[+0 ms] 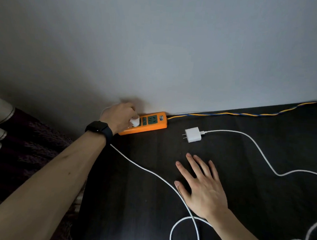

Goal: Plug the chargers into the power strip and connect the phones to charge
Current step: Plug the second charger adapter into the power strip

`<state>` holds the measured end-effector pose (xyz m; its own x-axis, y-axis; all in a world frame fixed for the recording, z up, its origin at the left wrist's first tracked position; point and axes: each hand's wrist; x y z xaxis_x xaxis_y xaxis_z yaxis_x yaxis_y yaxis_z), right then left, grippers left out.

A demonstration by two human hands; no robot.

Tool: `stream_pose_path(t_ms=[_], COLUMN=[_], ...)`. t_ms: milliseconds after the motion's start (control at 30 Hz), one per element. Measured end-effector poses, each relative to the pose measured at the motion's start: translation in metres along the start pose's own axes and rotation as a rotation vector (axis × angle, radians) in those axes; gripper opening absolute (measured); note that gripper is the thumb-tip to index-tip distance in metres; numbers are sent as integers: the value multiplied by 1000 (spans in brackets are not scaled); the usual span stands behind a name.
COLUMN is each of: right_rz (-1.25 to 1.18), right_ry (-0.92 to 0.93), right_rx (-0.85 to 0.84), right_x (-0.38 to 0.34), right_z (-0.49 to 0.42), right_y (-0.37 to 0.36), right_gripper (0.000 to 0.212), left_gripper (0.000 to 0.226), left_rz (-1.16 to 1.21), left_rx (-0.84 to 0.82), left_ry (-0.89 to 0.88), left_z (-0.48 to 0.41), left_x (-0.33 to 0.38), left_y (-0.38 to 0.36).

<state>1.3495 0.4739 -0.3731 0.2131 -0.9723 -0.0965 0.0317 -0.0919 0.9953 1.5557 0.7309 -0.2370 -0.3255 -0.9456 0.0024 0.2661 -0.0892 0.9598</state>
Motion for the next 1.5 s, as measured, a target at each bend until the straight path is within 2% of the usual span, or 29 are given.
stream_pose_path(t_ms=[200, 333, 433, 500, 567, 667, 800, 1033, 1200, 1267, 1333, 1367, 1433, 1500], right_rz=[-5, -4, -3, -2, -2, 2, 5, 13, -35, -67, -140, -222, -375, -281], right_ry=[-1, -6, -5, -6, -4, -10, -11, -10, -19, 18, 44, 26, -125, -248], right_rx=[-6, -13, -15, -23, -37, -35, -11, -21, -52, -67, -124, -205, -293, -352], right_x=[0, -2, 0, 0, 0, 1, 0, -1, -3, 1, 8, 12, 16, 19], right_z=[1, 0, 2, 2, 0, 0, 0, -1, -2, -6, -19, -22, -11, 28], right_y=[0, 0, 0, 1, 2, 2, 0, 1, 6, 10, 23, 34, 54, 75], right_gripper=[56, 56, 56, 56, 57, 57, 56, 56, 55, 54, 54, 51, 38, 38], left_gripper=[24, 24, 35, 42, 33, 21, 20, 22, 38, 47, 42, 42, 46, 47], left_rz=[-111, -174, -111, -48, -19, 60, 195, 57, -267, -111, 200, 339, 603, 814], left_rx=[-15, -15, -23, 78, 194, 175, 157, 149, 144, 307, 453, 430, 268, 137], left_ry=[-61, -97, -74, -47, -3, 85, 146, 106, 44, 28, 55, 102, 263, 424], left_z=[-5, -13, -11, -6, -3, -2, -8, -11, 6, 34, 77, 106, 170, 234], left_x=[19, 35, 29, 20, 10, 6, 17, 13, 41, 62, 92, 109, 143, 175], left_y=[6, 3, 4, 9, 14, 17, 13, 2, -4, -20, -44, -58, -86, -112])
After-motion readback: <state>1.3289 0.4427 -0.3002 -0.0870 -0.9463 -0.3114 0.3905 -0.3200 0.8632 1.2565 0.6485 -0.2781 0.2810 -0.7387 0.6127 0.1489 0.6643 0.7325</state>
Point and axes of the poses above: each hand's wrist, its own z-axis away from the middle knuckle, its own y-axis out of the back of the hand, x = y × z, and after that the axes turned 12 degrees about z, right-handed
